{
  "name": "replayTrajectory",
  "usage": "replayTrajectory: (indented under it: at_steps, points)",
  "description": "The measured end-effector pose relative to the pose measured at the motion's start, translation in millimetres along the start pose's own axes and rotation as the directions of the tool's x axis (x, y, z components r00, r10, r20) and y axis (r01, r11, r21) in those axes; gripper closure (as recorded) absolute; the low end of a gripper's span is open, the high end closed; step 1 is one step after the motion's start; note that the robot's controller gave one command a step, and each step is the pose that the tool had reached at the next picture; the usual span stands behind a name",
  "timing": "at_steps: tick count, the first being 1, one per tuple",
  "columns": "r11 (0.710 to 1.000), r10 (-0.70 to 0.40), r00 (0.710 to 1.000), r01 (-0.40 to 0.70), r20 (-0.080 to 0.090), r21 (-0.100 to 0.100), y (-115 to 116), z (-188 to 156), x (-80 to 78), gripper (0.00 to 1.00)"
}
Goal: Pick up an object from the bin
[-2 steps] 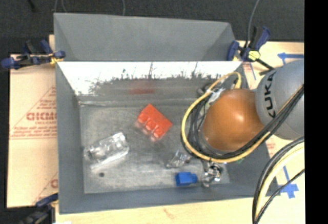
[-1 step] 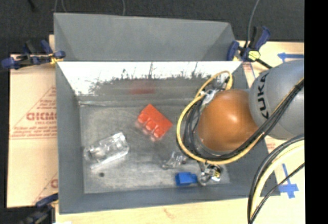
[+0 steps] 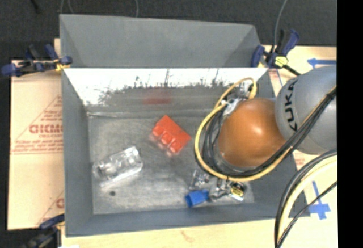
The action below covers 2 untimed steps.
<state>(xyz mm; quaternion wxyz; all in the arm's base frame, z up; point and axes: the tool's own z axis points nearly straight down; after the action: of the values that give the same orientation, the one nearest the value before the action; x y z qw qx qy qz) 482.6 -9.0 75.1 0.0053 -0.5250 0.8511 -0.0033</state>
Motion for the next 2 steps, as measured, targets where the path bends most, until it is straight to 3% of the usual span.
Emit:
replayTrajectory:
  at_steps: [1,2]
  points:
    - [0.999,-0.036,0.999,0.036,-0.001,-0.002,-1.7,-131.1,-3.2,1.0]
    - [0.999,-0.034,0.999,0.034,-0.002,-0.011,0.4,-127.0,-3.5,0.0]
